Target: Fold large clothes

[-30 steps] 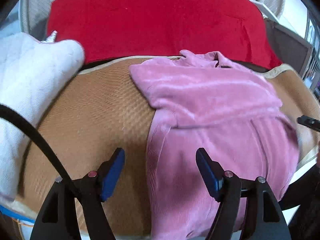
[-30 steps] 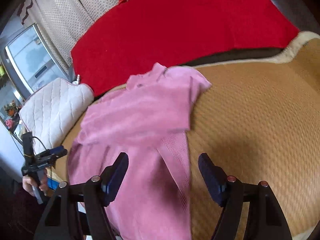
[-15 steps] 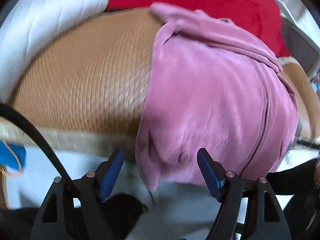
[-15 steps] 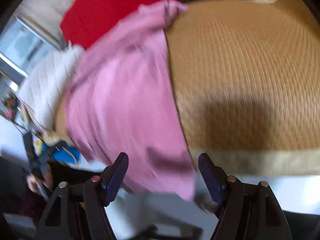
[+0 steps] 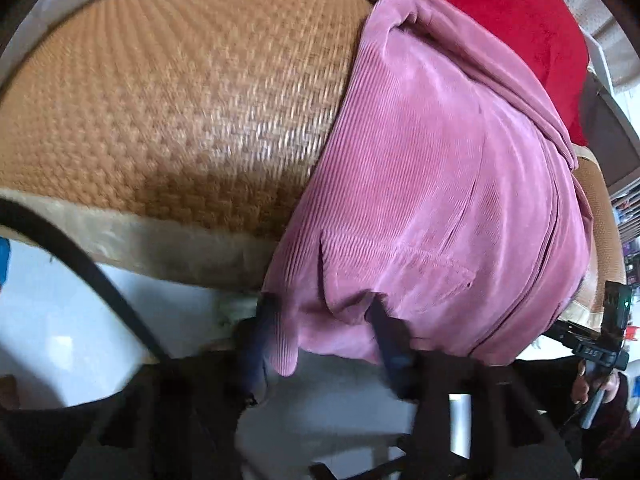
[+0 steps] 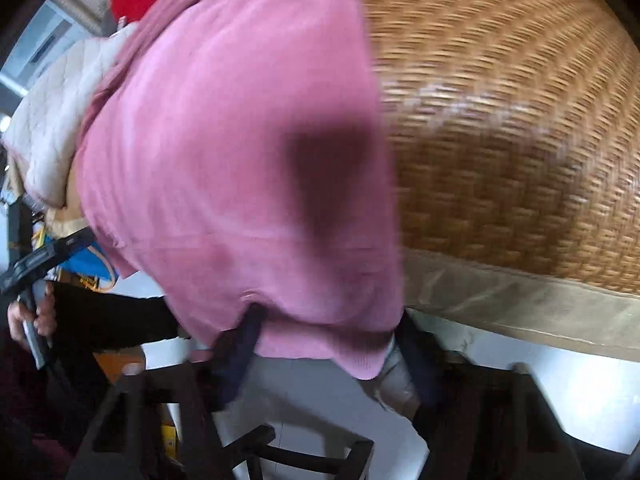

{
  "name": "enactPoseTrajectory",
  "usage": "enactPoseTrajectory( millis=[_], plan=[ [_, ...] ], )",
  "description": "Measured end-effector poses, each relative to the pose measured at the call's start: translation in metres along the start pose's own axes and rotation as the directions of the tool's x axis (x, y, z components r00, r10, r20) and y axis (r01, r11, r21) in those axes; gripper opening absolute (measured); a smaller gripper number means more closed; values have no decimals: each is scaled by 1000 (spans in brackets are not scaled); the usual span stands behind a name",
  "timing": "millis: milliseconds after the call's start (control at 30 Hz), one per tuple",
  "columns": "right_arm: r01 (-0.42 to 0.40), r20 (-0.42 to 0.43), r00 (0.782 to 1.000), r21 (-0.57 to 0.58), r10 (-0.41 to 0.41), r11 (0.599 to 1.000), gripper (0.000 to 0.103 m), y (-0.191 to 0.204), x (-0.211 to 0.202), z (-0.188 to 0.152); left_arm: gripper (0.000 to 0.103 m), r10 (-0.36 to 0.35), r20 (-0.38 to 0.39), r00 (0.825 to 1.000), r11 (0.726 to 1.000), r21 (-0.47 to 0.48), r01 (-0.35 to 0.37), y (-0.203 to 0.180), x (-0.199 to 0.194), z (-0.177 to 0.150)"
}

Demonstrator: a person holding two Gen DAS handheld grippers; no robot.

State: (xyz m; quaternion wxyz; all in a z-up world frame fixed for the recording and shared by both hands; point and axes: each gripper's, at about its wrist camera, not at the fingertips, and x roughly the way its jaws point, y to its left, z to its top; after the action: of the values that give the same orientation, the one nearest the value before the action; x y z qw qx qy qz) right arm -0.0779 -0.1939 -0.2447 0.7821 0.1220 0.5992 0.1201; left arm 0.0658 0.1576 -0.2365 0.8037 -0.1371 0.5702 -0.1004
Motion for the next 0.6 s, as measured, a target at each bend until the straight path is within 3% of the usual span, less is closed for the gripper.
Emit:
enactPoseTrajectory(
  millis=[67, 167, 233, 300, 333, 367, 400, 467, 500, 533, 567, 600],
  plan=[
    [-26, 6, 1000, -18, 26, 999, 33, 9, -5, -3, 27, -10, -9, 1000, 1000, 3, 10, -1, 3, -2],
    [-65, 23, 997, -66, 67, 996, 32, 21, -12, -8, 28, -23, -9, 1000, 1000, -2, 23, -3, 5, -8],
    [-48, 9, 999, -69, 49, 996, 32, 24, -8, -7, 56, -13, -45, 999, 999, -38, 11, 5, 9, -10],
    [-57, -8, 998, -35, 57, 998, 35, 24, -1, -3, 71, 37, -68, 997, 998, -51, -41, 17, 3, -17],
    [-59, -28, 998, -13, 58, 998, 38, 22, 4, 1, 71, 47, -84, 995, 997, -49, -51, 18, 8, -18],
    [-50, -58, 997, 4, 50, 999, 56, 21, 11, 2, 71, 45, -101, 994, 998, -49, -51, 18, 11, -20],
    [-45, -69, 997, 10, 45, 999, 65, 21, 14, 3, 71, 32, -124, 992, 998, -53, -39, 19, 17, -21],
    [-28, -73, 997, -12, 27, 1000, 66, 25, 24, 2, 71, 21, -145, 989, 998, -62, -30, 21, 25, -23],
    [-18, -88, 996, -37, 15, 999, 65, 29, 31, 2, 69, 16, -151, 988, 997, -66, -27, 21, 28, -25],
    [-9, -91, 996, -54, 4, 999, 54, 31, 34, 1, 53, 4, -147, 989, 997, -71, -15, 22, 28, -26],
    [2, -86, 996, -74, -8, 997, 28, 36, 36, 1, 41, -17, -138, 990, 997, -76, 6, 24, 27, -26],
    [15, -80, 997, -89, -22, 996, 20, 39, 35, 1, 16, -41, -133, 990, 996, -83, 30, 26, 25, -28]
  ],
)
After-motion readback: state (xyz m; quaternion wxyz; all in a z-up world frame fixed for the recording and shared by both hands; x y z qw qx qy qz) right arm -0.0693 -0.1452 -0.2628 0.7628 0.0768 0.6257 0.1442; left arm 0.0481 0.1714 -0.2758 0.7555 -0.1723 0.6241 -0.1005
